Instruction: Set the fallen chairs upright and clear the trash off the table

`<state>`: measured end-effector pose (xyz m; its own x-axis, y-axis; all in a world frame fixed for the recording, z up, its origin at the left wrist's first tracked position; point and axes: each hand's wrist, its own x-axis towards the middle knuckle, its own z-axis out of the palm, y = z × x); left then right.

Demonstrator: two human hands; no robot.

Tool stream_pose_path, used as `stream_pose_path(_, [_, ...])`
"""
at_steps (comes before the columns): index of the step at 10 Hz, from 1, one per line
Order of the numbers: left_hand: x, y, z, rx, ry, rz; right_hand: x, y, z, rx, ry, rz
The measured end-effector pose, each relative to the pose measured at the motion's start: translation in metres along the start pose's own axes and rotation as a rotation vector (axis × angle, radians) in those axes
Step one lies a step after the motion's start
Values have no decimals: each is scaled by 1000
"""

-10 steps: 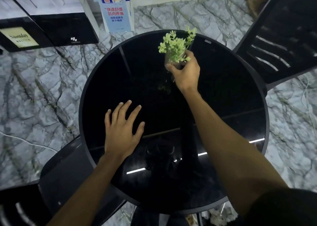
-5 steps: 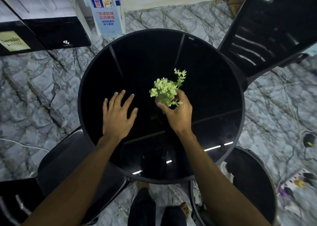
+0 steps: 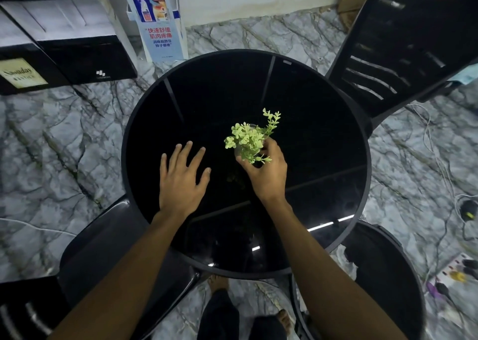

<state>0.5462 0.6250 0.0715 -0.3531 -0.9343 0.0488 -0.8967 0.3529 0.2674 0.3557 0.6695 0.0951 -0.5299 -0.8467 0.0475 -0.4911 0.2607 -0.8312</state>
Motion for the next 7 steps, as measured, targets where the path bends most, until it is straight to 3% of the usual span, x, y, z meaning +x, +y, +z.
stream_pose_path(7, [-41,12,-33,-178,-23,5,-31,-12,-36,-4,-99,117])
